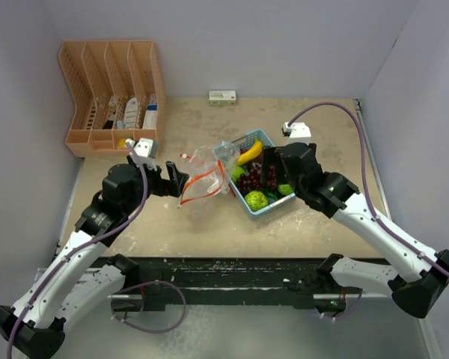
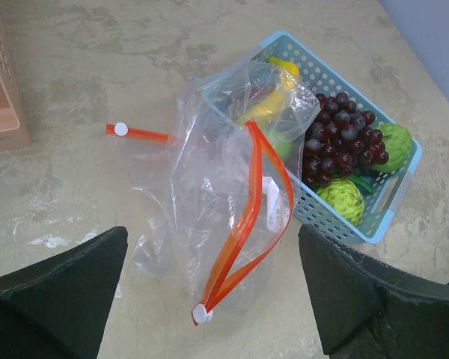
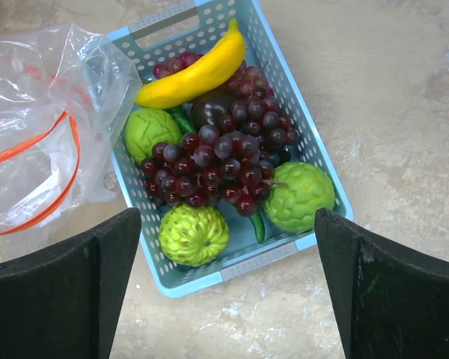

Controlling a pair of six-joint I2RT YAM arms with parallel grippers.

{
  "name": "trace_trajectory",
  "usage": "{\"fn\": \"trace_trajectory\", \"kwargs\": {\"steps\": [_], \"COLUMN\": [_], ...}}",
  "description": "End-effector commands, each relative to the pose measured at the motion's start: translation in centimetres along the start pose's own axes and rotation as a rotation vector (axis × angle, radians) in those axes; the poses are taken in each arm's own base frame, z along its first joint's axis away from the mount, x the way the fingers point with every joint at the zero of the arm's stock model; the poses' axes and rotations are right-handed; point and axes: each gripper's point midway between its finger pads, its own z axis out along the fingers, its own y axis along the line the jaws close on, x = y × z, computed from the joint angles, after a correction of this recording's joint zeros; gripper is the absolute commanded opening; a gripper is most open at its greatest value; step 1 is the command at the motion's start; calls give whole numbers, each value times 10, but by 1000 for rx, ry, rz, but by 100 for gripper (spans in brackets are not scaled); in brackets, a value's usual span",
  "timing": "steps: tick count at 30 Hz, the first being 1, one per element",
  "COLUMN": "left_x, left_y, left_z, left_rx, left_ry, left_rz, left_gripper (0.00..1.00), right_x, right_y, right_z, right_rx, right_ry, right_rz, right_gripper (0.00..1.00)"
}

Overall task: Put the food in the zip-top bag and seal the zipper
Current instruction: Pick up the zipper food storage bag at the center of the board.

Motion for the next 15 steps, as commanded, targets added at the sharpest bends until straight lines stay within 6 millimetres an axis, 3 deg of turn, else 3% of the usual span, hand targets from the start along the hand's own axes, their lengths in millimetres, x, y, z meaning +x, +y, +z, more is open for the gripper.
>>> {"fn": "trace_trajectory", "kwargs": {"steps": [1, 15], "left_x": [-23, -28], "left_y": [-7, -33], "left_z": [-3, -10], "left_rx": [21, 167], "left_ry": [-63, -72], "left_rz": [9, 59], "left_gripper": [99, 99], "right_x": [-25, -11], "right_y": [1, 25], "right_z": [-11, -6], "right_rx": [-13, -151], "right_ry": [-76, -39], "right_rz": [28, -43], "right_gripper": [100, 100]}}
